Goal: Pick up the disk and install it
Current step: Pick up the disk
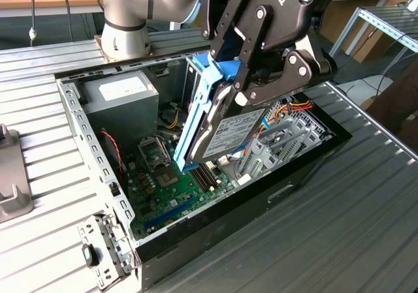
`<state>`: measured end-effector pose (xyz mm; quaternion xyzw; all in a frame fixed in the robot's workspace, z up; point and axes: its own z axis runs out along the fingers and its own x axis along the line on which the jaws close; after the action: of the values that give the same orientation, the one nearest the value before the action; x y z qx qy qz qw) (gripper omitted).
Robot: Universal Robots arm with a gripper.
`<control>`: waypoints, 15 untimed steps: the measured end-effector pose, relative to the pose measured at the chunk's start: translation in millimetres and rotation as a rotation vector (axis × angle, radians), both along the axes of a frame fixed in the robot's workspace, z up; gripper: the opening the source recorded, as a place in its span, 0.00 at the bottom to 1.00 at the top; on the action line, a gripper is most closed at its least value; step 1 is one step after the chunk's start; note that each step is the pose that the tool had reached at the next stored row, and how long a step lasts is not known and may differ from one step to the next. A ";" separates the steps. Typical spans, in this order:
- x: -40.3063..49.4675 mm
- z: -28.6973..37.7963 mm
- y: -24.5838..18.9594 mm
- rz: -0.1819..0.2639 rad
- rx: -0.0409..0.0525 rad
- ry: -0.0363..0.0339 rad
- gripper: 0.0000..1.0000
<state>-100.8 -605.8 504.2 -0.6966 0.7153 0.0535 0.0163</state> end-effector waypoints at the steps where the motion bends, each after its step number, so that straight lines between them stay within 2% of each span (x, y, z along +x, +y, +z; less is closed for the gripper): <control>1: 1.9 -0.1 0.0 0.000 0.0001 0.0000 0.37; 15: 22.2 -0.5 -0.1 0.000 0.0000 0.0000 0.37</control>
<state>-78.6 -605.9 503.7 -0.6966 0.7153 0.0534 0.0163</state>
